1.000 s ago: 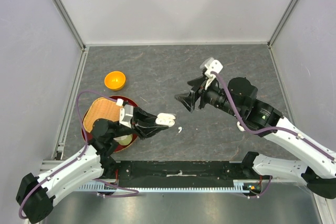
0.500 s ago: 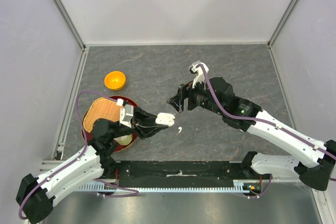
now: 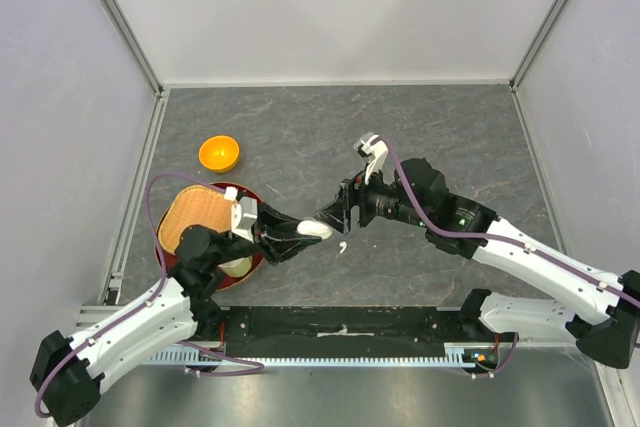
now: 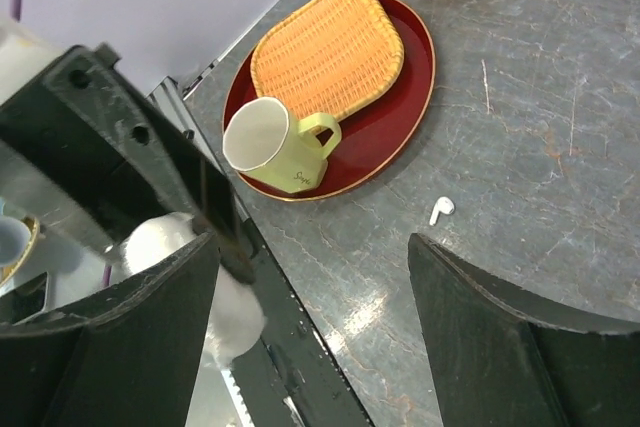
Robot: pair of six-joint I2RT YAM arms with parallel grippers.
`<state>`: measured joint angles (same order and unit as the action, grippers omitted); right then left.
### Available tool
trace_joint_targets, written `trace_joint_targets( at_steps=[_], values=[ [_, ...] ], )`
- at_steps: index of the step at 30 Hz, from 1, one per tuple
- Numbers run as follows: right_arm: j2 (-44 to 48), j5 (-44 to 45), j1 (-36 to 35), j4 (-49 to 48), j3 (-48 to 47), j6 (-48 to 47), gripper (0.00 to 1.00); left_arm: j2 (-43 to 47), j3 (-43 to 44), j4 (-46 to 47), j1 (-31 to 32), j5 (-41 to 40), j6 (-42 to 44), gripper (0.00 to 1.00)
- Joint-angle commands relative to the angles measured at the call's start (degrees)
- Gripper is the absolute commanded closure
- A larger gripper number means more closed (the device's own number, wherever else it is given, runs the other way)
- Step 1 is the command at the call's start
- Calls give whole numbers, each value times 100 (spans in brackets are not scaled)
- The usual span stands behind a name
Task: Insert the wireless bluetooth earbuds into the charging case
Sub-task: Close the charging case, then place the charging case at the center of the board.
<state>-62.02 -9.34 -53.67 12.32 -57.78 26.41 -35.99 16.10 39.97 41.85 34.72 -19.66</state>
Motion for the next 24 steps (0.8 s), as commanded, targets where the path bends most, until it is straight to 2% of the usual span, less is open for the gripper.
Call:
trace_joint_targets(
  at_steps=[1, 3, 5, 6, 9, 10, 14, 15, 21, 24],
  values=[
    [269, -464, -196, -89, -5, -461, 16, -48, 148, -33, -10, -659, 129, 98],
    [296, -175, -197, 112, -49, -540, 16, -110, 192, -24, -10, -695, 7, 98],
    [339, 526, -197, 375, -58, -376, 15, -259, 279, -146, -10, -712, -90, 98],
    [444, 1861, -197, 455, 20, -191, 13, -321, 445, -295, -1, -721, -117, 98],
    [769, 4300, -179, 982, 309, 968, 6, -680, 954, -1138, -1, -896, -205, 98],
    [857, 4562, -83, 1105, 372, 1215, 6, -821, 1131, -1758, -10, -966, -292, 98],
    [1524, 4863, 199, 1378, 715, 1945, 4, -1883, 2176, -3131, -1, -1108, -380, 98],
    [1648, 4950, 234, 1414, 881, 2164, 4, -2416, 2552, -3300, -10, -1099, -407, 98],
    [2316, 5443, 331, 1941, 1049, 2526, 3, -4491, 3722, -3575, -1, -984, -995, 98],
    [2475, 5496, 348, 2099, 1023, 2483, 2, -5171, 4225, -3557, -10, -950, -1356, 98]
  ],
)
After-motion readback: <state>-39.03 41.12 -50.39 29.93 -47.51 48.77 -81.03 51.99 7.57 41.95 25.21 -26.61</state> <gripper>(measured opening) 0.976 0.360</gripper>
